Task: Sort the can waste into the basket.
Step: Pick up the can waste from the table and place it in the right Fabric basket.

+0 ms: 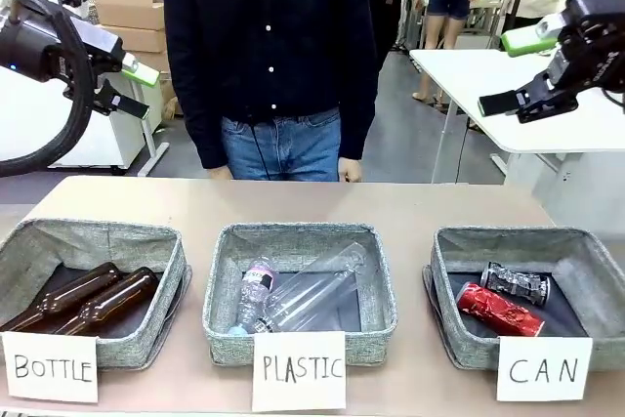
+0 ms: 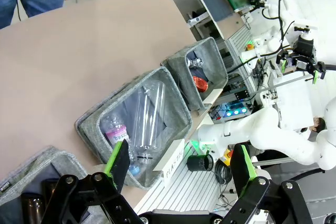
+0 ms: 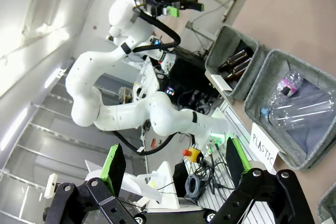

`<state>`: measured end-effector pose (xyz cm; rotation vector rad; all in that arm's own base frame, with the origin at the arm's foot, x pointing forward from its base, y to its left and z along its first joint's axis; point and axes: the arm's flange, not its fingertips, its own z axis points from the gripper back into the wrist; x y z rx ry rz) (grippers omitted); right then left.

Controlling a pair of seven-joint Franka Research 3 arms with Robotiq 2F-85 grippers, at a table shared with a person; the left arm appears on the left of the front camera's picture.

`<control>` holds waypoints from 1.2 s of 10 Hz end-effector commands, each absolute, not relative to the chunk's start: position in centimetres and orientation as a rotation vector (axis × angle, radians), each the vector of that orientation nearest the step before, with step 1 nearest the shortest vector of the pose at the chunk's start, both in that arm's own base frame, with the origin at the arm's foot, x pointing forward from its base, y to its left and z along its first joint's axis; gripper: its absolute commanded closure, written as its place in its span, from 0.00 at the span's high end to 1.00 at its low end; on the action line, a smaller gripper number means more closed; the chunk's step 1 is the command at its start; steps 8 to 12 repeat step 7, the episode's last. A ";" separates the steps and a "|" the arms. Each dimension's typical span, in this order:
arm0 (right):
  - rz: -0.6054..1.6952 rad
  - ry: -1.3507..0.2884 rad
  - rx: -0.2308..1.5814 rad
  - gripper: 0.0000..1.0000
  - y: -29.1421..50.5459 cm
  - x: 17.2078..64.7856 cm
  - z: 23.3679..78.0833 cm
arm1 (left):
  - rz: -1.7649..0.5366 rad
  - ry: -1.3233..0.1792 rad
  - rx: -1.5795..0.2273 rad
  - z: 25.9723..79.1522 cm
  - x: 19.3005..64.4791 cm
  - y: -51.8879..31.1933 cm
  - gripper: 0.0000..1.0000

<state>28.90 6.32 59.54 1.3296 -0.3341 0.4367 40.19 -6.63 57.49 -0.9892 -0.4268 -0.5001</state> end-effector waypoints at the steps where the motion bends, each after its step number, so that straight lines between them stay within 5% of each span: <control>1: 0.443 -0.329 1.320 1.00 6.5 29.0 59.4 | -0.512 -0.427 -0.985 57.6 40.2 -6.4 1.00; 12: 0.443 -0.329 1.320 1.00 6.5 29.0 59.4 | -0.512 -0.427 -0.985 57.6 40.2 -6.4 1.00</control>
